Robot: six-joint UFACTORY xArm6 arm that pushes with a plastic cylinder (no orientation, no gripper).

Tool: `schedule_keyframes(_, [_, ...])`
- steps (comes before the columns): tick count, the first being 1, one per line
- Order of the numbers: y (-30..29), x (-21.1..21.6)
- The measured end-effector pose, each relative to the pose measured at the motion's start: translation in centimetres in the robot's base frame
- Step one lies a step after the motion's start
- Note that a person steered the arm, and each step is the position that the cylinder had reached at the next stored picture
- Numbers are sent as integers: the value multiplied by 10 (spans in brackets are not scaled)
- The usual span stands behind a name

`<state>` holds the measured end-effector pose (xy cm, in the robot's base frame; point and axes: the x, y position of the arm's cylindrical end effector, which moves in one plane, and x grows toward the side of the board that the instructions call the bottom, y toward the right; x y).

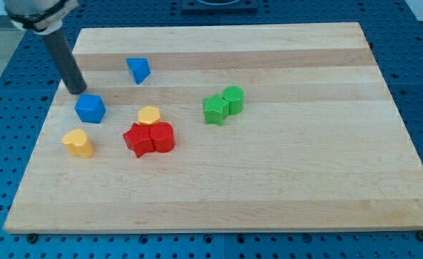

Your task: Point your arm closer to the blue cube

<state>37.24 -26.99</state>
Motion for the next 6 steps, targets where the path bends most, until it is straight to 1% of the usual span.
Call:
schedule_keyframes(1, [-12,27])
schedule_keyframes(2, [-12,62])
schedule_keyframes(3, [-11,86])
schedule_keyframes(5, [27,86])
schedule_keyframes(6, [36,78])
